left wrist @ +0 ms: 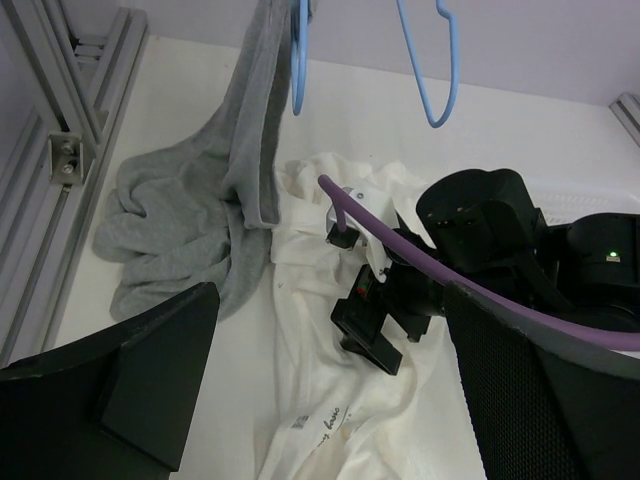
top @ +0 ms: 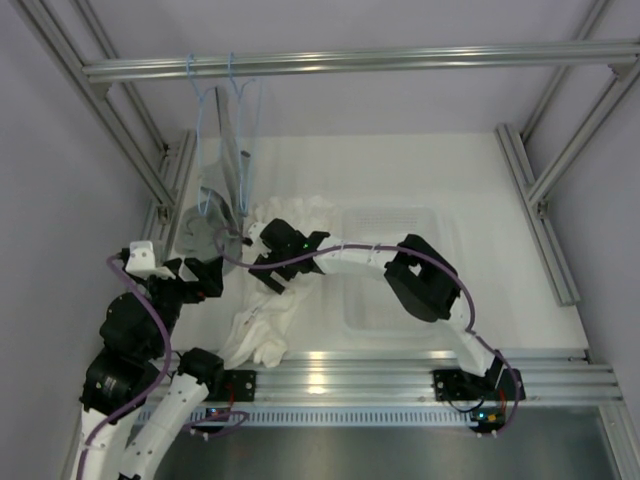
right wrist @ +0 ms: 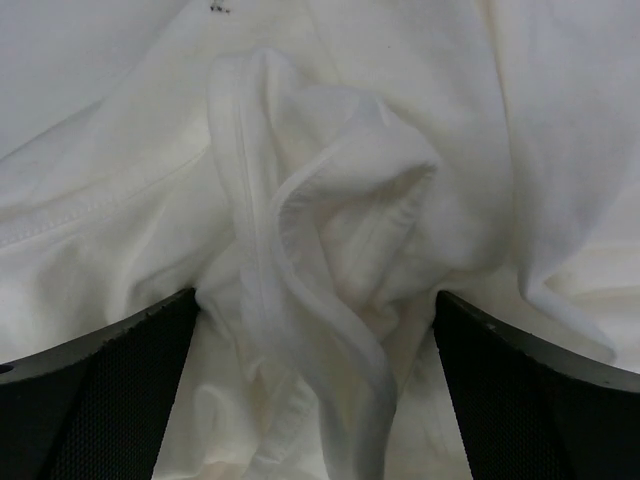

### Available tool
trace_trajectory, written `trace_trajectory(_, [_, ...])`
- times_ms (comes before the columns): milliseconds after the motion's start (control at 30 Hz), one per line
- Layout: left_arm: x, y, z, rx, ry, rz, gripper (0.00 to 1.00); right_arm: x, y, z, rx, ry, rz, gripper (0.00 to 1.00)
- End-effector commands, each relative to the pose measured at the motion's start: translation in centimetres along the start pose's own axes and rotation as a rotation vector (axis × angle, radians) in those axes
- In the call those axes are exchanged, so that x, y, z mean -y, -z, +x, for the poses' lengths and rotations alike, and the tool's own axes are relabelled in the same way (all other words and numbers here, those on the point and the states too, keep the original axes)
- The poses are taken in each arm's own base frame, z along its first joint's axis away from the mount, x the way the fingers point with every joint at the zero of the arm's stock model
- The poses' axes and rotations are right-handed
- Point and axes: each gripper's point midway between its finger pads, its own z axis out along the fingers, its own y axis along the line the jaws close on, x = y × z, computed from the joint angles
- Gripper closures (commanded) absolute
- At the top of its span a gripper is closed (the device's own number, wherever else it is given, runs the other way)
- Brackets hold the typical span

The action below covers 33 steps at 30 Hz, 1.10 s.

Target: Remove the tank top from the hanger

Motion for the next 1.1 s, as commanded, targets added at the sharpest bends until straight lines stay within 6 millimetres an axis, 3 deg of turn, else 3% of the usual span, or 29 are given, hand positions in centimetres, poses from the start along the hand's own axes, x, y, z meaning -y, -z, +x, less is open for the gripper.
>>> trace_trajectory(0, [1.0,-0.1,-1.6,0.067,0.027,0.047,0.01,-2.1,-1.0,2.1,-0.099,-0.039,-0.065,0.01])
trace_trajectory(133, [1.2,-0.1,-1.6,0.066,0.027,0.056,0.01,-3.3,-1.9,5.6,-0.191,-0.071,-0.097,0.01])
trace_trajectory(200, [1.2,-0.1,-1.5,0.063,0.023,0.058,0.01,-4.2,-1.9,6.9,-0.223,-0.091,-0.107,0.08])
trace_trajectory(300, [1.3,-0.1,-1.5,0.063,0.022,0.063,0.01,-5.4,-1.1,7.6,-0.235,-0.076,-0.099,0.49])
trace_trajectory(333, [1.3,-0.1,-1.5,0.064,0.022,0.065,0.01,-5.9,-0.8,7.9,-0.240,-0.069,-0.100,0.77])
trace_trajectory(367, [1.3,-0.1,-1.5,0.062,0.021,0.066,0.01,-6.0,-0.1,7.1,-0.217,-0.074,-0.094,0.96])
trace_trajectory(400, [1.3,-0.1,-1.4,0.062,0.020,0.068,0.01,-6.1,0.2,6.5,-0.194,-0.075,-0.088,1.00])
trace_trajectory(433, [1.3,-0.1,-1.5,0.062,0.020,0.066,0.01,-6.6,0.7,6.4,-0.183,-0.071,-0.092,1.00])
trace_trajectory(600, [1.3,0.0,-1.5,0.066,0.023,0.067,0.01,-6.5,6.2,-0.3,0.058,-0.127,-0.090,1.00])
trace_trajectory(633, [1.3,0.0,-1.6,0.069,0.023,0.065,0.01,-6.3,8.4,-2.5,0.157,-0.143,-0.100,1.00])
trace_trajectory(700, [1.2,0.1,-1.6,0.074,0.023,0.062,0.01,-6.6,10.9,-4.6,0.251,-0.166,-0.132,1.00])
trace_trajectory(733, [1.1,0.1,-1.7,0.076,0.023,0.059,0.01,-6.7,11.8,-4.7,0.275,-0.171,-0.144,1.00])
trace_trajectory(767, [1.0,0.2,-1.7,0.080,0.024,0.057,0.01,-6.6,14.3,-6.9,0.368,-0.175,-0.158,1.00])
trace_trajectory(900, [0.7,0.4,-2.0,0.096,0.030,0.044,0.01,-5.8,19.9,-9.9,0.527,-0.180,-0.159,1.00])
trace_trajectory(1067, [0.0,0.7,-2.2,0.119,0.042,0.010,0.01,-4.4,24.4,-11.7,0.635,-0.180,-0.113,1.00])
